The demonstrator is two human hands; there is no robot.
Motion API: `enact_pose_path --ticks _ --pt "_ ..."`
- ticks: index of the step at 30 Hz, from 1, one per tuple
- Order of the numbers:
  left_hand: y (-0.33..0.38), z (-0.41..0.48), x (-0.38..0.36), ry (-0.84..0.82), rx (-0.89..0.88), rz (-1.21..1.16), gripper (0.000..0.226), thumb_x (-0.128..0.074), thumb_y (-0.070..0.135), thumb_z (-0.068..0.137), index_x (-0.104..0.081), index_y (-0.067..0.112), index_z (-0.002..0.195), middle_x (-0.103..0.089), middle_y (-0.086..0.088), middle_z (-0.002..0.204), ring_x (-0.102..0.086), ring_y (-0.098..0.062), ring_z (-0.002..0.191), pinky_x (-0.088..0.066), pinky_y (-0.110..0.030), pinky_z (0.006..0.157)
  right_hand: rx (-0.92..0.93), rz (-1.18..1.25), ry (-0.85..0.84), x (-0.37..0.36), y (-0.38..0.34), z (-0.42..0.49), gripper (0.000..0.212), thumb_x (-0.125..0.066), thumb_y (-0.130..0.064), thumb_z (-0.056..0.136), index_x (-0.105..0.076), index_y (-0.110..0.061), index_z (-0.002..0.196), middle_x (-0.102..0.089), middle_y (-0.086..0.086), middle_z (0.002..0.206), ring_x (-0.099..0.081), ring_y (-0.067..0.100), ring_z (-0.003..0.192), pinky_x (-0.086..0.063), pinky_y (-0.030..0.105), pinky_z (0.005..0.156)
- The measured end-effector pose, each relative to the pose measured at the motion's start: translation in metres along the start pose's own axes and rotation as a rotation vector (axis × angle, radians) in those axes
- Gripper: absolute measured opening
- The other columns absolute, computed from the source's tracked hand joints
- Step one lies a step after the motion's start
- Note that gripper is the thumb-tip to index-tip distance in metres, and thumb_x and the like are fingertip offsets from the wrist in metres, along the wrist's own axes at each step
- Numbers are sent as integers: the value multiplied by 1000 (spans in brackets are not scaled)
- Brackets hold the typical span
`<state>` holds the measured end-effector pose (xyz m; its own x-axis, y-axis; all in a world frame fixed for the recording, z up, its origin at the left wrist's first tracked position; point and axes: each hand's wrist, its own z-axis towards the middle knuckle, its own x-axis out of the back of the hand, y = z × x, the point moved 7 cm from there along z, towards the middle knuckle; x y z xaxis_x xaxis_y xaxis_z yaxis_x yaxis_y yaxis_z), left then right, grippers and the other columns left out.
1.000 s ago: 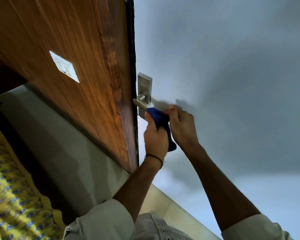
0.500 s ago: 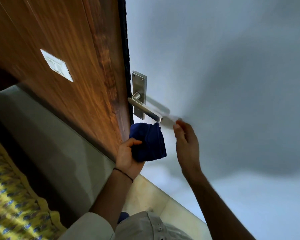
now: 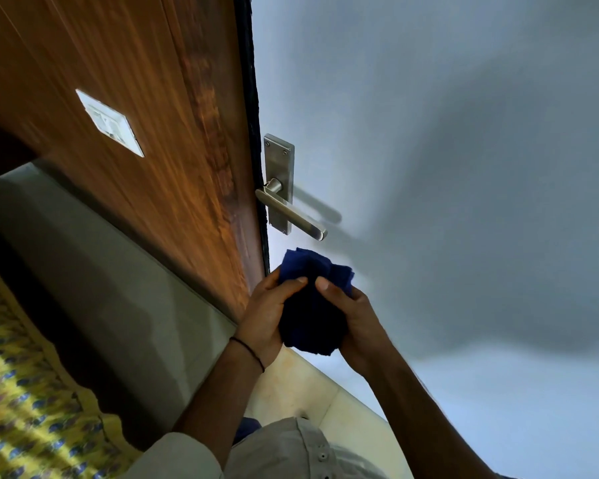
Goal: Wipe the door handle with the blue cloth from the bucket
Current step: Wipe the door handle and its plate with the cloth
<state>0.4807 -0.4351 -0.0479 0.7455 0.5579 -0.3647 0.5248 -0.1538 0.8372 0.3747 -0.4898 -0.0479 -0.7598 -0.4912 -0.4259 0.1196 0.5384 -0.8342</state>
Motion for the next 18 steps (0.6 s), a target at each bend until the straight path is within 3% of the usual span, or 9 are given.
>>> enact_pose_path --ticks 4,6,8,10,12,13,15,18 --pt "5 0 -5 -58 12 1 32 -50 9 94 -63 15 123 -65 -19 125 -59 -37 120 -51 -46 98 -42 10 0 -4 5 -5 41 -70 -6 84 -63 -14 124 -70 15 119 -66 35 112 -55 51 94" --pt "25 -3 -5 38 -65 61 33 -45 7 95 -65 21 119 -66 -5 125 -58 -26 123 -50 -34 93 -44 -34 82 0 -4 -9 33 -67 -5 87 -65 -15 119 -73 11 113 -68 35 108 -56 53 92" --pt "54 -1 9 210 -194 112 32 -46 8 94 -61 27 115 -67 10 111 -62 -9 112 -48 -21 78 44 -149 223 6 -29 -15 22 -65 -7 90 -67 -20 108 -76 6 103 -71 28 99 -59 48 86" --pt "88 2 25 359 -387 301 42 -50 18 84 -58 27 124 -67 6 110 -64 -13 106 -52 -31 88 242 -315 381 6 -68 -23 15 -65 -11 90 -66 -26 93 -74 0 89 -71 12 87 -60 32 77" --pt "116 8 28 372 -557 610 56 -46 16 81 -50 22 137 -58 -11 132 -54 -35 121 -45 -52 106 492 -552 506 -8 -109 -29 13 -64 -13 91 -61 -22 83 -65 -6 71 -60 -2 65 -47 10 61" --pt "127 12 25 350 -582 722 57 -45 9 85 -47 18 141 -54 -13 139 -51 -39 124 -41 -55 109 579 -677 535 -18 -122 -27 11 -62 -12 92 -60 -17 83 -59 -7 65 -55 -2 57 -40 7 53" --pt "141 22 20 313 -560 835 52 -45 0 92 -47 17 142 -56 -13 137 -54 -36 122 -42 -52 108 669 -939 506 -44 -134 -11 9 -59 -5 91 -65 -9 97 -59 -3 69 -53 5 56 -35 12 52" --pt "150 31 14 274 -565 955 44 -47 0 96 -54 16 136 -66 -13 123 -63 -27 108 -50 -40 102 687 -1292 310 -82 -118 28 27 -57 -6 91 -64 -7 117 -72 11 98 -67 29 83 -48 26 72"
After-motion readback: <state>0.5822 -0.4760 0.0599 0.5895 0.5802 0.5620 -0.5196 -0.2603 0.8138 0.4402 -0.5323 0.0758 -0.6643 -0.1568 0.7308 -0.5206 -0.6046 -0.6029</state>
